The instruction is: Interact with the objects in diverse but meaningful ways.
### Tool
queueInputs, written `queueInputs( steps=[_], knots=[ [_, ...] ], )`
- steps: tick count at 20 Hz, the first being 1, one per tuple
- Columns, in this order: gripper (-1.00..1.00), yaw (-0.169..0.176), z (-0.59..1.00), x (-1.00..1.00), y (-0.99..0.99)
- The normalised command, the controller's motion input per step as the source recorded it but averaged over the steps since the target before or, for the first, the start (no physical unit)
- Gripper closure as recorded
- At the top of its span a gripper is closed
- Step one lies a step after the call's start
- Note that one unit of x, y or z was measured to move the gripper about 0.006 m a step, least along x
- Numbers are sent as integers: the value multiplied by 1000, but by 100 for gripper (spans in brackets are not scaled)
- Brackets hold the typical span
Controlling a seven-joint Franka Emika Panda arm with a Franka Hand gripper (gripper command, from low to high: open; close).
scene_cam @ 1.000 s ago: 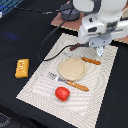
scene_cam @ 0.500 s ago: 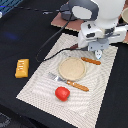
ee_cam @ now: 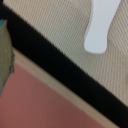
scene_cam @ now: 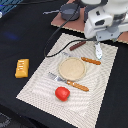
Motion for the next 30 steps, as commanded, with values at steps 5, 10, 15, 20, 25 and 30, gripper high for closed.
queueInputs(
  steps=[5,10,15,20,25,30],
  knots=[
    [-100,-23,310,-807,-30],
    [-100,-25,21,-932,-334],
    [-100,-23,-2,-958,-422],
    [-100,-16,-10,-950,-446],
    [-100,-41,-70,-951,-431],
    [-100,-54,-169,-947,-393]
  ],
)
